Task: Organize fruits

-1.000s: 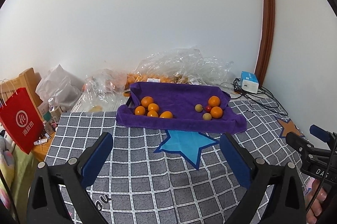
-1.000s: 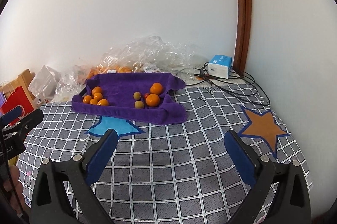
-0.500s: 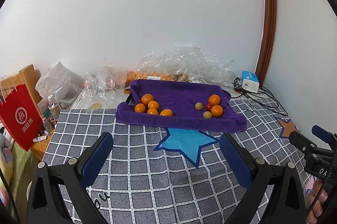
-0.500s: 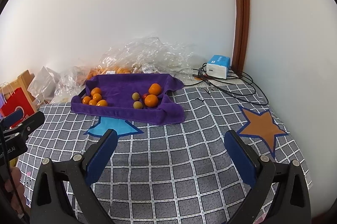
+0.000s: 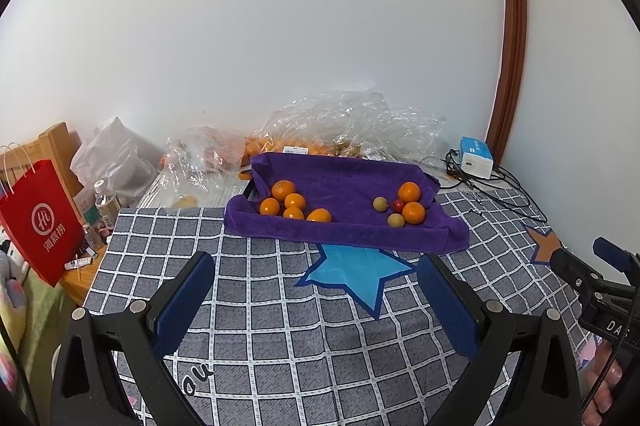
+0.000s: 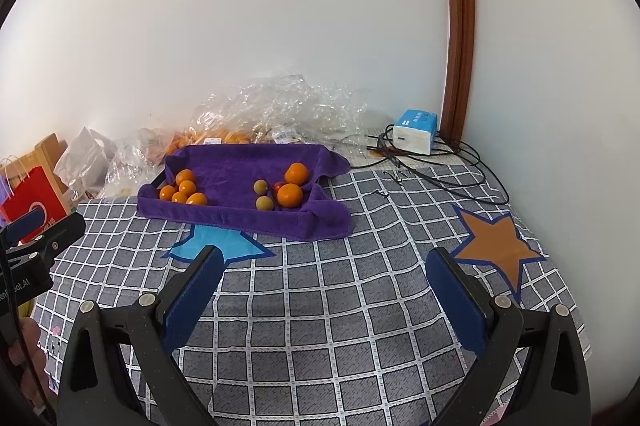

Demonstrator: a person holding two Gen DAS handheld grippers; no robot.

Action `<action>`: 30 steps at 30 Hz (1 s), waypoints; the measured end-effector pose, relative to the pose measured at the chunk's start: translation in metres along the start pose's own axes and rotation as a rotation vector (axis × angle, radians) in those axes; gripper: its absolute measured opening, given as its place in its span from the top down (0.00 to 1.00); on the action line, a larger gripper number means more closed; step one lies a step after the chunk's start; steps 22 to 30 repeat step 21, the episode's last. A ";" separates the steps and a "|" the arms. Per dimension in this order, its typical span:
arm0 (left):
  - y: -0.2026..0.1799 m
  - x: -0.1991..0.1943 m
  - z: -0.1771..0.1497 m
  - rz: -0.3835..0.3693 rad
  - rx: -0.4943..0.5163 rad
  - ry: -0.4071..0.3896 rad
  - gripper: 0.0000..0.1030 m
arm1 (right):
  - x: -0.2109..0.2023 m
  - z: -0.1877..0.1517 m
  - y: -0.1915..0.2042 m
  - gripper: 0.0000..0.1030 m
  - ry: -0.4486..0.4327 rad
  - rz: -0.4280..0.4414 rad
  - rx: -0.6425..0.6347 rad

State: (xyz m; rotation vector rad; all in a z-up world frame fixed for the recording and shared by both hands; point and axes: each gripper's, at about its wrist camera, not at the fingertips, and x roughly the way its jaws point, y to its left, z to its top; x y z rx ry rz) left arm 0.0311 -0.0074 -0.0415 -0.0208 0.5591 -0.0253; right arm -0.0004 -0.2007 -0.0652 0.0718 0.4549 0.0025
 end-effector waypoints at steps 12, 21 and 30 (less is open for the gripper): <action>0.003 -0.001 0.001 0.004 -0.009 -0.002 0.01 | -0.001 0.001 0.002 0.03 -0.001 0.004 -0.005; 0.004 -0.003 0.000 0.012 -0.013 -0.009 0.01 | -0.001 0.000 0.004 0.03 -0.002 0.008 -0.007; 0.004 -0.003 0.000 0.012 -0.013 -0.009 0.01 | -0.001 0.000 0.004 0.03 -0.002 0.008 -0.007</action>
